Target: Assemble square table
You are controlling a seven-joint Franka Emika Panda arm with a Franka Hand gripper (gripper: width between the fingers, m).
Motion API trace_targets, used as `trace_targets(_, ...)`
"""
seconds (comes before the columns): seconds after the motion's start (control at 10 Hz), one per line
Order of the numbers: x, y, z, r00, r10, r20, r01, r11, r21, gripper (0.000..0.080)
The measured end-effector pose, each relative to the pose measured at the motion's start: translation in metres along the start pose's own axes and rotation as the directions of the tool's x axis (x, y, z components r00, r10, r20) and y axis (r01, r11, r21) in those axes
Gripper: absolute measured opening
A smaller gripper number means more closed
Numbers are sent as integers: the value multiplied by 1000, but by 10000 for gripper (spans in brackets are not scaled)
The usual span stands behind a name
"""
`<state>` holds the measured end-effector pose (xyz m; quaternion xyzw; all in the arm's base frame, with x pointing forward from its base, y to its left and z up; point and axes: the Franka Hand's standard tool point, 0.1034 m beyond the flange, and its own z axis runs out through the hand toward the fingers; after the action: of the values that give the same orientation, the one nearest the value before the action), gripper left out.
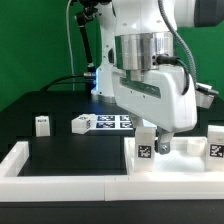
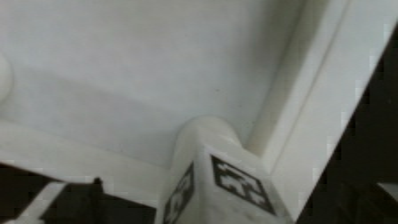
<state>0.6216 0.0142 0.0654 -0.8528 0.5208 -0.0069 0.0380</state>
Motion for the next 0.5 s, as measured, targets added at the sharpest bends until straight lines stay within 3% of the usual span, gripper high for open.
trace_targets(0.2,1,1,1,970,-243,-7,243,970,-10,649)
trace_targets(0.5,9,3,1,739,-674,-12,673,739,-29,649)
